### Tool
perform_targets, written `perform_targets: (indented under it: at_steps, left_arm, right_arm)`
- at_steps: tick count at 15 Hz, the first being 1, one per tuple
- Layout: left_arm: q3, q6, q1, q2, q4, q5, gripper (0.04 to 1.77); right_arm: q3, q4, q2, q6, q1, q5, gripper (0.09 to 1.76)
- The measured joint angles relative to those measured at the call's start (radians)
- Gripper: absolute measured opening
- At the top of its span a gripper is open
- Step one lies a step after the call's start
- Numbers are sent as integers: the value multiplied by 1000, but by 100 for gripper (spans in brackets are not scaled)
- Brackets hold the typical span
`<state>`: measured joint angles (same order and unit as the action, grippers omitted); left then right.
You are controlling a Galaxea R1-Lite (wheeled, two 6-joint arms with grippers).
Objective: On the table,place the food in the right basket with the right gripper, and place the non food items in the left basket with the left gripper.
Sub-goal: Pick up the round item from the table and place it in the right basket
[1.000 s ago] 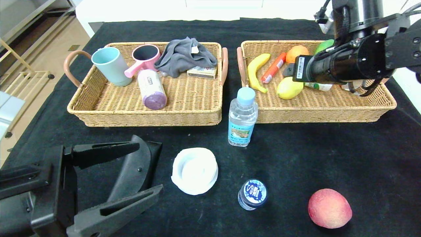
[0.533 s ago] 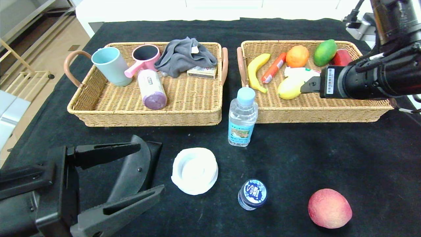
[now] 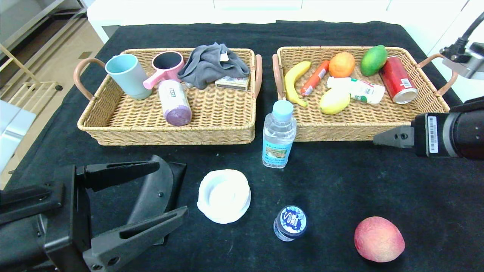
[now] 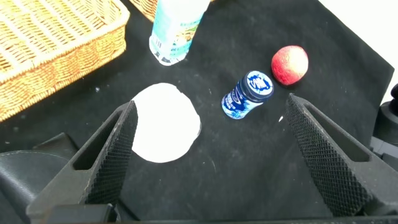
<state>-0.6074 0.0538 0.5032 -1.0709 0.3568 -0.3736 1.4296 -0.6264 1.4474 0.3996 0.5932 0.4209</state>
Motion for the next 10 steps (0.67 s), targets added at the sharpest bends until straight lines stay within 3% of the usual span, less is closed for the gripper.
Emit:
perform_targets:
  at_steps: [5,10]
  left_arm:
    - [2,1,-9,-2,3,-1,172]
    - [4,2,-10,-5,1,-3,172]
  right_arm:
    - [-159,-52,-64,98,43,-43,170]
    - [-223,-88,-72,190,76,-113,170]
